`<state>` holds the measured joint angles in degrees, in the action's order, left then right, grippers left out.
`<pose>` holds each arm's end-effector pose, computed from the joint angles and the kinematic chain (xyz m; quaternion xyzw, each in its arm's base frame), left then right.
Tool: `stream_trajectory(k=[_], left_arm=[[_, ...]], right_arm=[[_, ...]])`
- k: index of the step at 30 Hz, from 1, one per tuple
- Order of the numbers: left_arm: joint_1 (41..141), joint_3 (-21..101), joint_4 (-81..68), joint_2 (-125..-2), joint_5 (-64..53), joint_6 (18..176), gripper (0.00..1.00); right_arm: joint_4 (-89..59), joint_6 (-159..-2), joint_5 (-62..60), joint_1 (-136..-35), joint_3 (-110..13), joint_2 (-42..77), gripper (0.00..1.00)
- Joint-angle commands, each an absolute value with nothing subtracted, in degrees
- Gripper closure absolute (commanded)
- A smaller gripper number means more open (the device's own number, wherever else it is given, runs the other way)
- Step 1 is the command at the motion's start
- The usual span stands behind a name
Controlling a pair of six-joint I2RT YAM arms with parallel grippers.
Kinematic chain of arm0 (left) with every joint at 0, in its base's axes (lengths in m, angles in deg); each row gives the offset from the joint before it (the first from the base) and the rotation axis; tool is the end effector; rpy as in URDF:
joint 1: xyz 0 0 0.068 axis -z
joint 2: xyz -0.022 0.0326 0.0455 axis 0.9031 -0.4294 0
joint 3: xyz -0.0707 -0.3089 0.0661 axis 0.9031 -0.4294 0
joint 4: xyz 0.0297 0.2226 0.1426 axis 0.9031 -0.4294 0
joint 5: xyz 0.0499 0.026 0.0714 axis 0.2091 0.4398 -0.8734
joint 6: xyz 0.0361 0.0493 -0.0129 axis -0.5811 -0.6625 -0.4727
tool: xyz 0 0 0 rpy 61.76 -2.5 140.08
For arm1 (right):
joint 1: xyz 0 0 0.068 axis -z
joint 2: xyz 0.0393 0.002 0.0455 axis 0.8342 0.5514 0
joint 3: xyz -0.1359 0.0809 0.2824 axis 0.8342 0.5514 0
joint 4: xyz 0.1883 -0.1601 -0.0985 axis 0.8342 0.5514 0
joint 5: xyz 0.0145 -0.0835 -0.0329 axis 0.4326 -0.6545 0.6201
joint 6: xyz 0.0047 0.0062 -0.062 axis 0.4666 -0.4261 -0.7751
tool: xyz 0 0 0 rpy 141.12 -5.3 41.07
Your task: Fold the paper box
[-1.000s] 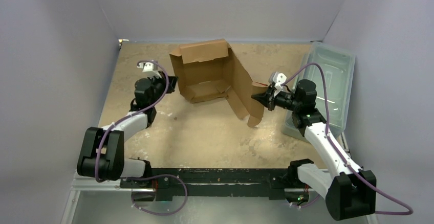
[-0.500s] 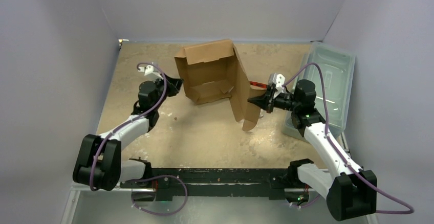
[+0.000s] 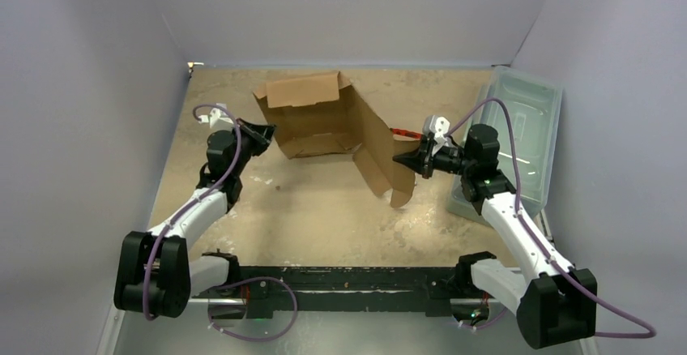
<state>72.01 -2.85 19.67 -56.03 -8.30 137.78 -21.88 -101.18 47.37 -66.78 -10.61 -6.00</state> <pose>0.2512 -0.0376 0.2764 -0.2648 0.7189 -0.3533 0.5369 0.1920 0.0749 0.3301 -0.4304 0.6149 0.3521 0.5592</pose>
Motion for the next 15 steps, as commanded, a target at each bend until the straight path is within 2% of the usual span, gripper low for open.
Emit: stream_trajectory(k=[1, 8, 11, 12, 14, 15], left_arm=[[71.5, -1.5, 21.6, -54.1, -5.5, 143.0, 1.00], [71.5, -2.5, 21.3, -54.4, -4.9, 141.9, 1.00], [71.5, -2.8, 23.1, -54.8, -1.0, 137.8, 1.00], [71.5, -2.7, 23.1, -55.1, 0.9, 135.5, 0.98], [72.0, -2.7, 21.6, -55.5, 3.5, 131.5, 0.87], [72.5, -3.5, 21.7, -55.7, 4.1, 130.0, 0.86]], right_arm=[[-21.8, -101.9, 45.4, -67.1, -13.2, -5.0, 1.00], [-22.1, -101.7, 44.7, -67.2, -13.1, -4.2, 1.00], [-22.0, -101.9, 44.2, -67.3, -13.1, -4.2, 1.00], [-21.9, -101.9, 44.2, -67.2, -13.0, -4.3, 1.00], [-21.9, -102.0, 44.2, -67.2, -13.1, -4.1, 1.00], [-21.9, -102.0, 44.2, -67.2, -13.1, -4.0, 1.00]])
